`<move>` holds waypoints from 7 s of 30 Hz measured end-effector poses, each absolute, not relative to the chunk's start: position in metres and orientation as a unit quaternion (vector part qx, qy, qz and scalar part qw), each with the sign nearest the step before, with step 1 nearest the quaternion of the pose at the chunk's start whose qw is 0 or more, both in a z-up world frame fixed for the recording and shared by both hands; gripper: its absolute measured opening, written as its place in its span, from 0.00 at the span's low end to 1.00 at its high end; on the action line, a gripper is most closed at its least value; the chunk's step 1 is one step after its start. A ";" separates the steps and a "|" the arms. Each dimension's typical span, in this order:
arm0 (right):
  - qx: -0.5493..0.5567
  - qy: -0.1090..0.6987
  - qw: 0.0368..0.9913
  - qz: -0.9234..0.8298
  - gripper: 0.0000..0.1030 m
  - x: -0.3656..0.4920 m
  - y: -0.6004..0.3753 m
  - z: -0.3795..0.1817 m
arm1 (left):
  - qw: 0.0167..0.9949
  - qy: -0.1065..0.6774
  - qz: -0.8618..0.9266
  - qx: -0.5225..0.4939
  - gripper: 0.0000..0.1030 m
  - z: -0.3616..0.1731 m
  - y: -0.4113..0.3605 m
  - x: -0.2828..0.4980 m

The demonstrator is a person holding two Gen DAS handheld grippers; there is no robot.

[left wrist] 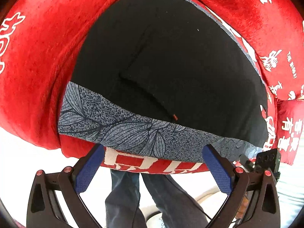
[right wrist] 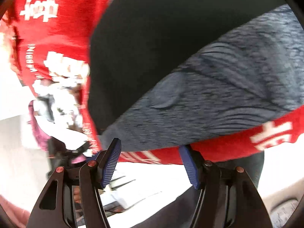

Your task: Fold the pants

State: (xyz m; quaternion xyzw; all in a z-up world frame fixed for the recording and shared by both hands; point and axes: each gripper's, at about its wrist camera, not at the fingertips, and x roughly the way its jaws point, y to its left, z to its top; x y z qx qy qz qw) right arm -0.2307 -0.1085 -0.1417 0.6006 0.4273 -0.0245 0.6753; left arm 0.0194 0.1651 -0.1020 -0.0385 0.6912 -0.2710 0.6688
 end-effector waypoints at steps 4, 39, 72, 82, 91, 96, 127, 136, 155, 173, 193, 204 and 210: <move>0.611 0.404 0.681 0.014 0.66 -0.206 -0.097 -0.139 | 0.661 0.695 -0.276 -0.058 1.00 -0.103 0.173 0.019; 0.726 0.299 0.614 -0.082 0.49 -0.282 -0.124 -0.170 | 0.641 0.709 -0.275 -0.106 0.53 -0.107 0.188 0.060; 0.528 0.501 0.686 -0.023 0.11 0.011 -0.355 -0.124 | 0.805 0.586 -0.083 -0.034 0.77 -0.059 0.032 0.250; 0.514 0.459 0.724 0.036 0.70 -0.044 -0.363 -0.047 | 0.778 0.602 -0.159 0.083 0.77 -0.009 -0.016 0.165; 0.554 0.443 0.701 -0.077 0.70 -0.227 -0.380 -0.044 | 0.615 0.669 -0.400 0.119 0.77 -0.041 -0.154 -0.009; 0.568 0.455 0.661 -0.183 0.70 -0.350 -0.353 -0.068 | 0.540 0.686 -0.465 0.150 0.77 -0.069 -0.201 -0.066; 0.661 0.269 0.694 -0.093 0.14 -0.363 -0.551 -0.015 | 0.629 0.617 -0.462 0.105 0.64 -0.016 -0.377 -0.031; 0.593 0.358 0.700 -0.175 0.73 -0.294 -0.645 -0.029 | 0.711 0.559 -0.404 0.135 0.71 0.002 -0.389 0.006; 0.616 0.338 0.664 -0.255 0.00 -0.358 -0.639 -0.068 | 0.703 0.616 -0.281 0.217 0.80 -0.084 -0.357 -0.008; 0.711 0.290 0.611 -0.193 0.13 -0.360 -0.618 -0.131 | 0.706 0.617 -0.264 0.225 0.87 -0.092 -0.372 -0.009; 0.582 0.400 0.663 -0.250 0.34 -0.375 -0.607 -0.104 | 0.758 0.589 -0.180 0.214 0.96 -0.076 -0.353 0.050; 0.556 0.426 0.683 -0.209 0.38 -0.361 -0.542 -0.059 | 0.757 0.604 -0.141 0.207 0.96 -0.046 -0.248 0.058; 0.500 0.469 0.717 -0.122 0.38 -0.272 -0.470 -0.046 | 0.753 0.610 -0.163 0.186 0.96 -0.046 -0.195 0.073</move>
